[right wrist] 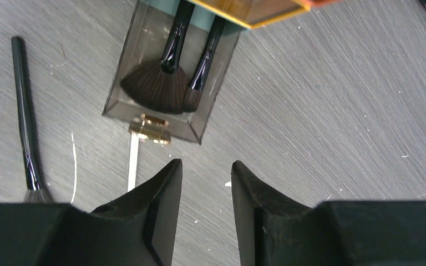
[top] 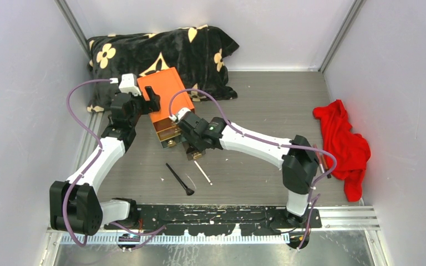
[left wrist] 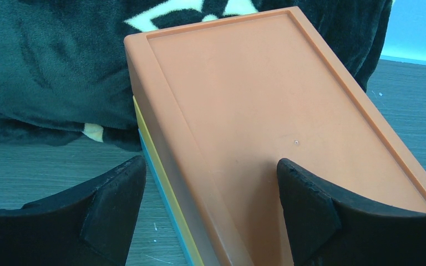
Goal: Organize the makeup
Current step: Place the makeup brush in the drawer, then pick up the makeup brush from the center of the board.
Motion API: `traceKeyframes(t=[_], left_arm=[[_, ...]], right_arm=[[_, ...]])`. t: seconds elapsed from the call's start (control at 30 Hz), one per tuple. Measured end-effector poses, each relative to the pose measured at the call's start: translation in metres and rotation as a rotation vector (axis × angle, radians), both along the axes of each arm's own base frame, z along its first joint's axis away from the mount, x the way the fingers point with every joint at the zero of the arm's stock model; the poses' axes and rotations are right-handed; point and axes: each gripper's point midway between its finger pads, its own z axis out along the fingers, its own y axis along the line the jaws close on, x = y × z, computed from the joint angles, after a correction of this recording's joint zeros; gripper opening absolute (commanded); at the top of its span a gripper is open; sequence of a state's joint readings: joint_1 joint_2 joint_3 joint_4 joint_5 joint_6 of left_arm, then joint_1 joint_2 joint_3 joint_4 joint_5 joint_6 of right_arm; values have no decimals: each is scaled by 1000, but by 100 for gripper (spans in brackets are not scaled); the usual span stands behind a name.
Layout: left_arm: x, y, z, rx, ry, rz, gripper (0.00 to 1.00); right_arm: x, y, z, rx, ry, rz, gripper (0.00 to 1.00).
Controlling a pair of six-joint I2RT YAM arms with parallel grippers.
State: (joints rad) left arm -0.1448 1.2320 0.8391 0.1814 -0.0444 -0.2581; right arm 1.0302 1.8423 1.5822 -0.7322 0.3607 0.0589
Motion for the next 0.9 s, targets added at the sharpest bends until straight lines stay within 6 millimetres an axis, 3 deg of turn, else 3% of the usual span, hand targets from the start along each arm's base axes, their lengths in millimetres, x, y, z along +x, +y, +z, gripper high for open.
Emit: traceKeyframes(t=[0.2, 0.3, 0.4, 0.63, 0.9], left_arm=[[0, 0, 0, 2, 1, 1, 86], [0, 1, 0, 2, 1, 4, 86], [0, 1, 0, 3, 1, 4, 86], [0, 1, 0, 4, 1, 5, 86], [0, 1, 0, 4, 1, 4, 86]], right_arm=[[-27, -18, 22, 75, -4, 25, 45], [-52, -14, 35, 137, -12, 73, 46], [-80, -4, 36, 201, 6, 131, 47], [-134, 26, -13, 229, 124, 230, 49], [-165, 58, -81, 179, 246, 280, 49]])
